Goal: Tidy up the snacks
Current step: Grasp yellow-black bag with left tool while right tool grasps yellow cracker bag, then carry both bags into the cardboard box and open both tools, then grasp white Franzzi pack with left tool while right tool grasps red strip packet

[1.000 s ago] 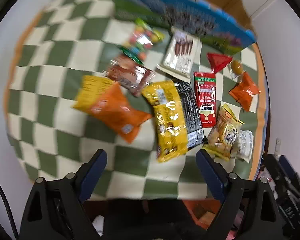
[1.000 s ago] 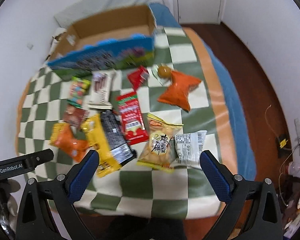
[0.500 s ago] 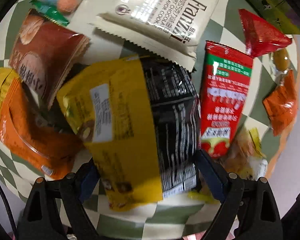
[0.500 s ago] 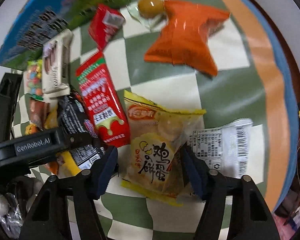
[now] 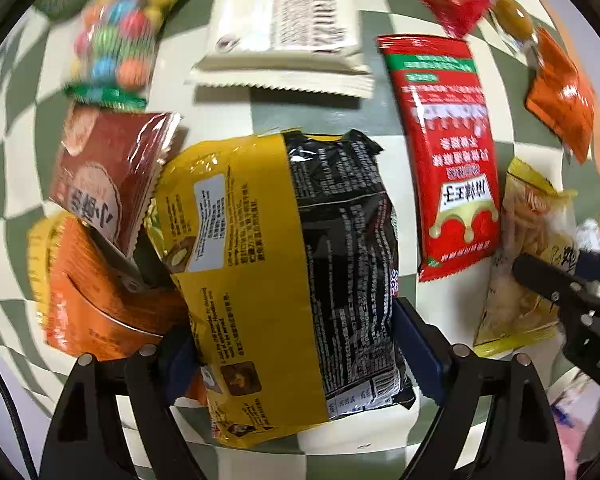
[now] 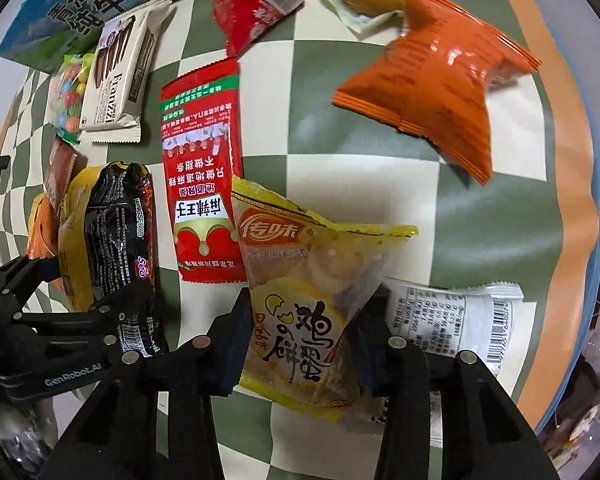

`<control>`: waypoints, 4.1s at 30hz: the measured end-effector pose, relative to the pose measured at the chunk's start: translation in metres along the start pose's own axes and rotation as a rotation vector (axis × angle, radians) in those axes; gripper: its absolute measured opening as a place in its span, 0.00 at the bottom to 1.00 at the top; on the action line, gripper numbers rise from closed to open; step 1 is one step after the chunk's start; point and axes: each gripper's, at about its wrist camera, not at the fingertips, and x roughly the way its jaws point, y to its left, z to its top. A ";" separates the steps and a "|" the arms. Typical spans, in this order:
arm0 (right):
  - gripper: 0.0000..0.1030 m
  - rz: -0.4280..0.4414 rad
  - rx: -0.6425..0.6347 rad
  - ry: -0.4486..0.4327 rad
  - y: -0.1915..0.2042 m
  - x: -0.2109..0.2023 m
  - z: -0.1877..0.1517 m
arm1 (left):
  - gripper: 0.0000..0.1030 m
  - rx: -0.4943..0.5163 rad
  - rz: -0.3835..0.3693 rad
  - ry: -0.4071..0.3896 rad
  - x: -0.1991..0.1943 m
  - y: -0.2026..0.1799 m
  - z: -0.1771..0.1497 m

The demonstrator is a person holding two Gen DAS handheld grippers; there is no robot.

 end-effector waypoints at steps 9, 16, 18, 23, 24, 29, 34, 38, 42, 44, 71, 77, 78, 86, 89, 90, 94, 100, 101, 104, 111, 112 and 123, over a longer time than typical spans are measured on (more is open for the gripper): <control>0.45 -0.031 0.181 -0.035 -0.002 0.013 0.003 | 0.82 -0.100 -0.053 -0.068 0.001 0.013 -0.009; 0.37 -0.052 0.198 -0.088 0.011 -0.019 -0.016 | 0.82 0.020 -0.030 -0.098 -0.041 0.005 -0.038; 0.37 -0.025 0.199 -0.107 0.013 -0.030 -0.023 | 0.82 0.027 -0.045 -0.105 -0.058 0.008 -0.047; 0.36 0.080 0.187 -0.152 0.015 -0.068 -0.023 | 0.82 0.033 -0.070 -0.170 -0.110 0.016 -0.055; 0.36 0.102 0.178 -0.168 0.012 -0.079 -0.022 | 0.82 0.028 -0.077 -0.190 -0.123 0.018 -0.055; 0.36 0.218 0.125 -0.243 0.027 -0.141 0.008 | 0.82 -0.002 -0.130 -0.301 -0.199 0.033 -0.022; 0.36 0.279 0.049 -0.335 0.065 -0.179 0.086 | 0.82 0.008 -0.127 -0.429 -0.265 0.049 0.058; 0.36 0.240 -0.026 -0.385 0.084 -0.195 0.165 | 0.82 0.006 -0.067 -0.466 -0.287 0.055 0.137; 0.36 0.208 -0.064 -0.367 0.095 -0.179 0.245 | 0.82 0.001 -0.042 -0.402 -0.266 0.067 0.212; 0.36 0.199 -0.081 -0.343 0.099 -0.165 0.276 | 0.82 -0.014 -0.046 -0.365 -0.250 0.073 0.238; 0.88 0.119 -0.060 -0.211 0.079 -0.059 0.394 | 0.92 -0.063 -0.067 -0.237 -0.172 0.087 0.313; 0.88 0.091 -0.039 -0.263 0.086 -0.087 0.366 | 0.92 -0.133 -0.042 -0.314 -0.197 0.097 0.283; 0.88 0.085 -0.034 -0.276 0.087 -0.094 0.359 | 0.92 -0.141 -0.041 -0.329 -0.201 0.100 0.280; 0.88 0.004 -0.043 -0.383 0.103 -0.140 0.311 | 0.92 -0.138 0.001 -0.462 -0.245 0.092 0.224; 0.88 -0.014 -0.047 -0.423 0.110 -0.153 0.292 | 0.92 -0.125 0.015 -0.501 -0.259 0.089 0.202; 0.88 -0.020 -0.049 -0.434 0.114 -0.158 0.287 | 0.92 -0.121 0.016 -0.511 -0.263 0.088 0.196; 0.88 -0.020 -0.042 -0.479 0.120 -0.176 0.260 | 0.92 -0.107 0.021 -0.556 -0.281 0.082 0.169; 0.88 -0.005 -0.024 -0.544 0.125 -0.205 0.224 | 0.92 -0.099 0.019 -0.610 -0.303 0.076 0.131; 0.88 -0.002 -0.023 -0.551 0.126 -0.209 0.219 | 0.92 -0.102 0.015 -0.615 -0.305 0.075 0.126; 0.88 0.008 -0.019 -0.570 0.130 -0.221 0.202 | 0.92 -0.106 0.011 -0.623 -0.309 0.074 0.111; 0.88 0.046 -0.010 -0.574 0.135 -0.230 0.170 | 0.96 -0.120 -0.010 -0.606 -0.303 0.080 0.091; 0.88 0.048 -0.007 -0.572 0.135 -0.229 0.166 | 0.96 -0.124 -0.007 -0.607 -0.302 0.081 0.088; 0.91 0.015 0.084 -0.363 0.112 -0.138 0.116 | 0.96 -0.145 0.080 -0.454 -0.211 0.078 0.057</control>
